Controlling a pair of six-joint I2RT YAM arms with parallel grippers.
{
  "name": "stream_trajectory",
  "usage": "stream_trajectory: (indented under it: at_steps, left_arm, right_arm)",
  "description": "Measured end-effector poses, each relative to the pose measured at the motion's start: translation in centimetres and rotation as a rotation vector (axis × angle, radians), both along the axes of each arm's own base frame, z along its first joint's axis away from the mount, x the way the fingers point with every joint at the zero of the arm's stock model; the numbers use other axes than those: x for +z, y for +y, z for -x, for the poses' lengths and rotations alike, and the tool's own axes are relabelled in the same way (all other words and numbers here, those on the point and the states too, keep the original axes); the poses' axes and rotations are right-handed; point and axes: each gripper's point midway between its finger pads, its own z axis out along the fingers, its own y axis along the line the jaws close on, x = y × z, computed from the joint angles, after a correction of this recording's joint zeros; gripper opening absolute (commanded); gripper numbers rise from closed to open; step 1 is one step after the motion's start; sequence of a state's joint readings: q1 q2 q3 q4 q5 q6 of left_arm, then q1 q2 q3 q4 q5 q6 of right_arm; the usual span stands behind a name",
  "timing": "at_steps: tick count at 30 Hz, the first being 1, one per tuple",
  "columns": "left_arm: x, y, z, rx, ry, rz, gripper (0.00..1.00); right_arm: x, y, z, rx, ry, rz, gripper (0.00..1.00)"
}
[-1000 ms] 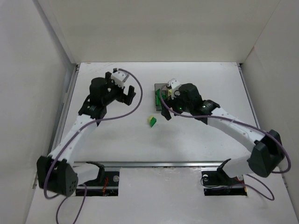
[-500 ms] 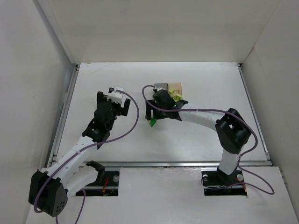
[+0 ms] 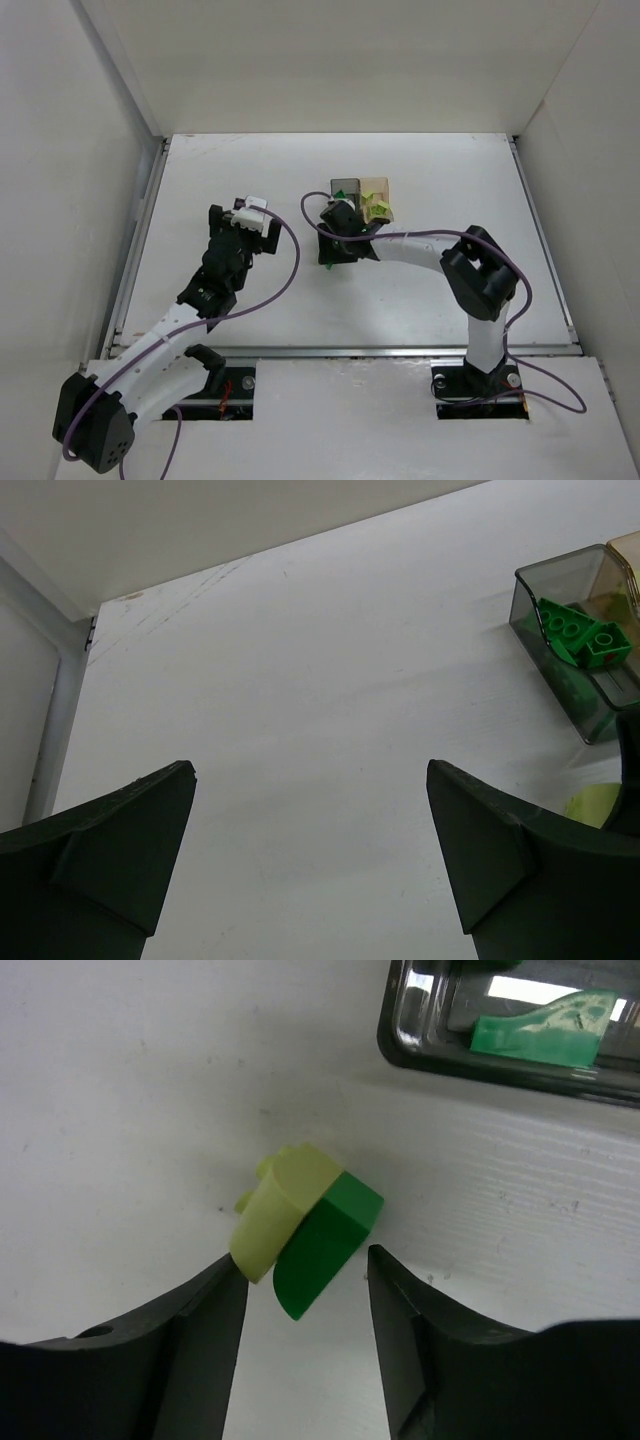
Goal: Sort the legos into containers by color
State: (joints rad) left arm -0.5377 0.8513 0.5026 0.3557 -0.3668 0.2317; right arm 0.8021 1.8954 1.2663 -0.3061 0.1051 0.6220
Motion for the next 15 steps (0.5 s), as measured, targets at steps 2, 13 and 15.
stream_trajectory:
  at_steps: [2, 13, 15]
  left_arm:
    - [0.0, -0.1, 0.1, -0.003, 0.0, 0.002, 1.0]
    - [0.0, -0.3, 0.1, -0.011, -0.001, 0.003, 1.0]
    - [0.0, -0.4, 0.2, -0.012, 0.0, 0.003, 1.0]
  right_arm:
    - [-0.9, 0.2, -0.2, 0.005, 0.011, 0.018, 0.44]
    - [-1.5, 0.2, -1.0, 0.033, -0.015, 0.055, 0.15]
    - [-1.5, 0.3, -1.2, 0.043, -0.022, 0.06, 0.0]
